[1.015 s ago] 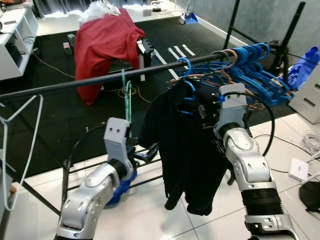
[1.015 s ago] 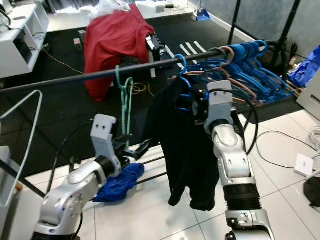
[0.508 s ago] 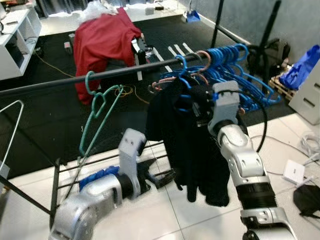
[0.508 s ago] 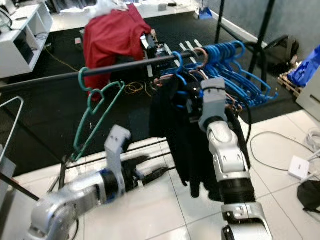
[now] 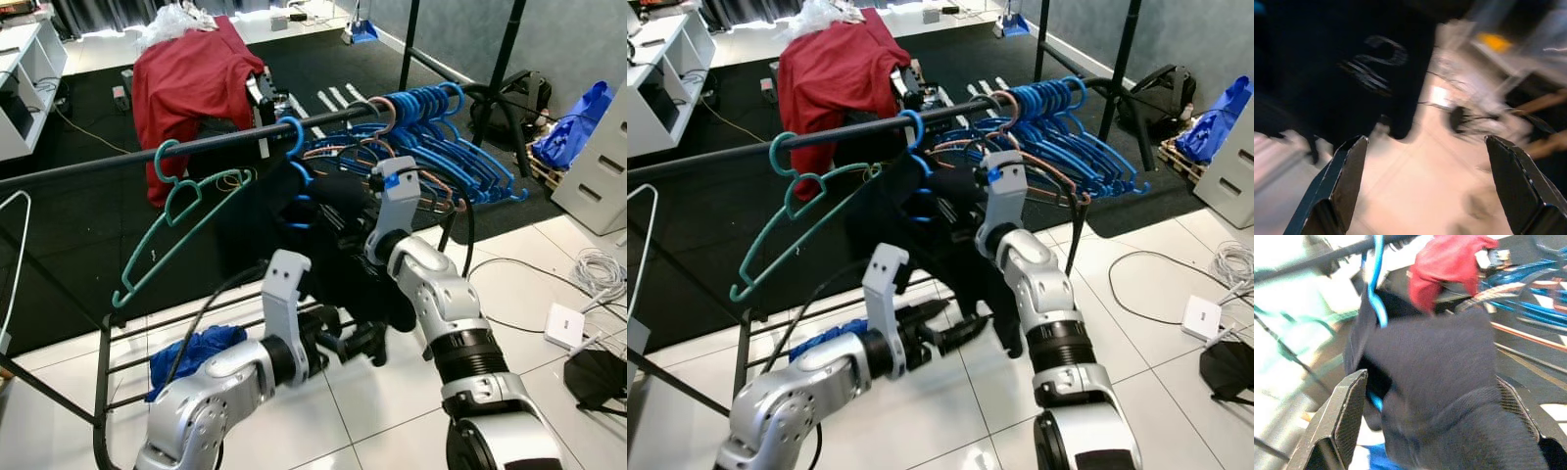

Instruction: Hang hanger

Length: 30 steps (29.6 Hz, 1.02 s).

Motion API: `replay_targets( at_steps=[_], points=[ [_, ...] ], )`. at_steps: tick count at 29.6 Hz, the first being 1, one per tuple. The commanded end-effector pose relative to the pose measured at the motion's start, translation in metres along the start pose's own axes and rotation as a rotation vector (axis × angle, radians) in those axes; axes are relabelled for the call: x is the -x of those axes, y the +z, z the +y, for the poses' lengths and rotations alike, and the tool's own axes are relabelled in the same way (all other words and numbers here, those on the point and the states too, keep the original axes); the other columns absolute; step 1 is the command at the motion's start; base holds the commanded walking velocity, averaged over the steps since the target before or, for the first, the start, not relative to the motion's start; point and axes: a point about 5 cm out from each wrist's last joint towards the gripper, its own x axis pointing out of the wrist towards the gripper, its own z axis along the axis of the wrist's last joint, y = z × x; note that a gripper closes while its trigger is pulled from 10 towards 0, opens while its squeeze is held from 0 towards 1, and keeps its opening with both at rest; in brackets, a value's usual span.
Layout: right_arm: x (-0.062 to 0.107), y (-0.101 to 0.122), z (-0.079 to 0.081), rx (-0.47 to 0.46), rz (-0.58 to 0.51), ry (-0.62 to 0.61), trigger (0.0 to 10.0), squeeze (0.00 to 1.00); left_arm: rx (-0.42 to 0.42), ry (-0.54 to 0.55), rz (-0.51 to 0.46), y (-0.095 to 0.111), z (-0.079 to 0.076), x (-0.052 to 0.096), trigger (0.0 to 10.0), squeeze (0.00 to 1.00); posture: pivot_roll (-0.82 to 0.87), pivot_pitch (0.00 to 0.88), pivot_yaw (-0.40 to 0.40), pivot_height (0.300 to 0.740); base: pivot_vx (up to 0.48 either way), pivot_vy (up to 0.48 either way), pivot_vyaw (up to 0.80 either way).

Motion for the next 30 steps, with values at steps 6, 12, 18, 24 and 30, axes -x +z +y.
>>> replay_targets(
  at_steps=[6, 12, 18, 24, 30],
  points=[
    [-0.003, 0.009, 0.001, -0.041, -0.023, 0.034, 10.0, 0.0, -0.171, 0.121, -0.081, 0.009, 0.014, -0.003, 10.0, 0.0, -0.12, 0.117, 0.041, 0.74, 0.0, 0.0, 0.0],
    [0.005, 0.009, -0.009, 0.073, 0.008, 0.026, 10.0, 0.0, -0.21, 0.166, -0.115, 0.017, 0.024, 0.001, 10.0, 0.0, -0.12, 0.116, 0.037, 0.74, 0.0, 0.0, 0.0],
    [0.034, -0.001, -0.035, 0.268, 0.124, -0.004, 10.0, 0.0, -0.249, 0.242, -0.145, 0.023, 0.045, 0.009, 10.0, 0.0, -0.13, 0.115, 0.035, 0.74, 0.0, 0.0, 0.0],
    [0.065, -0.012, -0.04, 0.323, 0.171, 0.121, 10.0, 0.0, -0.259, 0.272, -0.175, 0.026, 0.052, 0.009, 10.0, 0.0, -0.13, 0.109, 0.037, 0.74, 0.0, 0.0, 0.0],
    [0.099, -0.015, -0.028, 0.192, 0.047, 0.394, 10.0, 0.0, -0.235, 0.25, -0.209, 0.027, 0.047, 0.002, 10.0, 0.0, -0.14, 0.105, 0.044, 0.74, 0.0, 0.0, 0.0]
  ],
)
